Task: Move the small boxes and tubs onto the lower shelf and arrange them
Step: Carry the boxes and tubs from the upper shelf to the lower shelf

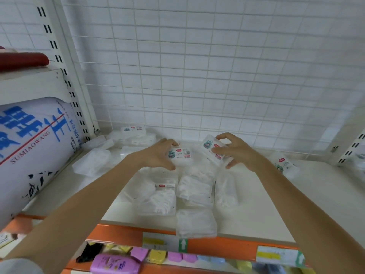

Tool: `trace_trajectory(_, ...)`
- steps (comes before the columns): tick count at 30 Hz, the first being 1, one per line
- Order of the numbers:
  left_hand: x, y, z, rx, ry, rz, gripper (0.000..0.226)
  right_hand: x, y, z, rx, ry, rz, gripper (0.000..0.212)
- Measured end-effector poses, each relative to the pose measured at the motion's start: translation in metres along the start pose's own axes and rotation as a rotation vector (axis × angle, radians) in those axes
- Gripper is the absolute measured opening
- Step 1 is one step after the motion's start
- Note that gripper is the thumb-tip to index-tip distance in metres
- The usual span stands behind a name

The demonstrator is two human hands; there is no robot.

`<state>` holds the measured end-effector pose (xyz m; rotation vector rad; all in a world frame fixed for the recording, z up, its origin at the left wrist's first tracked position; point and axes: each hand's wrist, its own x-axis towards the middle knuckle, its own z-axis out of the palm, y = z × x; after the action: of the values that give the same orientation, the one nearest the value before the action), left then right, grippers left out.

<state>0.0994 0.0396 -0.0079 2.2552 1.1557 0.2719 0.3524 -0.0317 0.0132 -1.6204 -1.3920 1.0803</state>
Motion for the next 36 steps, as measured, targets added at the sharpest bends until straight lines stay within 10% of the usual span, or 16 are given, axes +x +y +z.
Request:
trace_trajectory(9, -0.023, -0.015, -0.004, 0.33, 0.2, 0.14, 0.072, -0.012, 0.012, 0.021, -0.354, -0.035, -0.051, 0.058)
trace_trajectory(25, -0.046, 0.0, 0.0, -0.06, 0.403, 0.306, 0.069, -0.105, 0.029, 0.013, -0.645, 0.421, -0.284, 0.066)
trace_trajectory(36, -0.045, 0.131, 0.108, -0.134, 0.18, 0.572, 0.077, -0.283, 0.115, -0.072, -0.618, 0.718, -0.152, 0.067)
